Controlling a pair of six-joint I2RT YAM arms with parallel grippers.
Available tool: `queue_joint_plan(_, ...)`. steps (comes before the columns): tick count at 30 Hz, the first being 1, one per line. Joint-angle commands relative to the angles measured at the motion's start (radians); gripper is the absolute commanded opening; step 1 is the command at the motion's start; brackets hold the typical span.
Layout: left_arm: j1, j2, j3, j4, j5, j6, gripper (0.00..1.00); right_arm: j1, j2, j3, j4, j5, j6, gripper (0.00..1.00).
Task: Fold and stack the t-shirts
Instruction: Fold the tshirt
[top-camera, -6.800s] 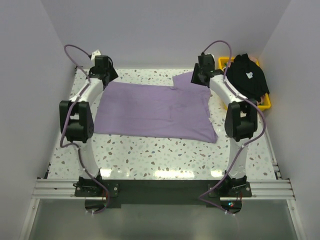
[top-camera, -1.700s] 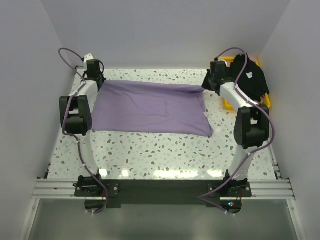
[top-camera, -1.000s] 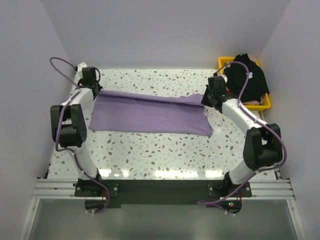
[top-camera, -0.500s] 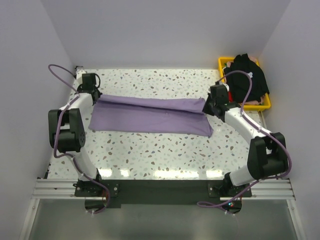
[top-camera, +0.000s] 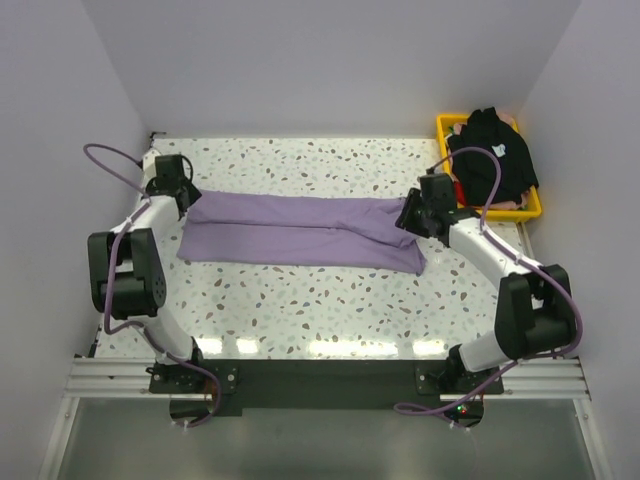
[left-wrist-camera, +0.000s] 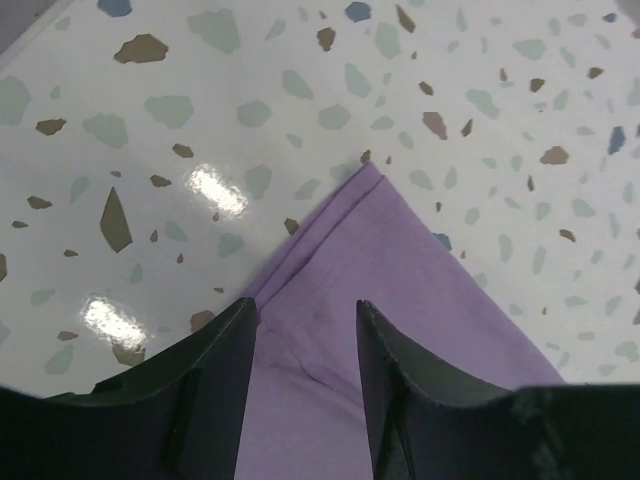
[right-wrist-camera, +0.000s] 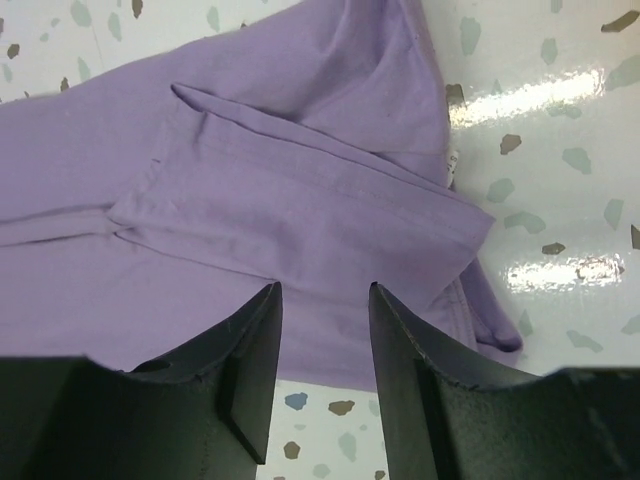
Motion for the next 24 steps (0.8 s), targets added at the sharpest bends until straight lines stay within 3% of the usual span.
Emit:
queue_joint_plan(1, 0.003, -0.053, -0.001, 0.078, 0.080, -0.012, 0.49, 0.003, -0.009, 0.076, 0.015, -0.004, -0.029, 0.44)
queue_joint_plan(8, -0.058, -0.004, 0.039, 0.114, 0.257, 0.018, 0.45, 0.003, 0.221, 0.307, 0.009, -0.025, -0.103, 0.45)
queue_joint_plan(14, -0.148, 0.049, 0.087, 0.108, 0.311, 0.033, 0.44, 0.046, 0.402, 0.496, -0.040, -0.045, -0.202, 0.45)
queue_joint_plan(24, -0.199, 0.026, 0.102, 0.059, 0.455, 0.011, 0.46, 0.105, 0.557, 0.587, -0.042, -0.047, -0.262, 0.50)
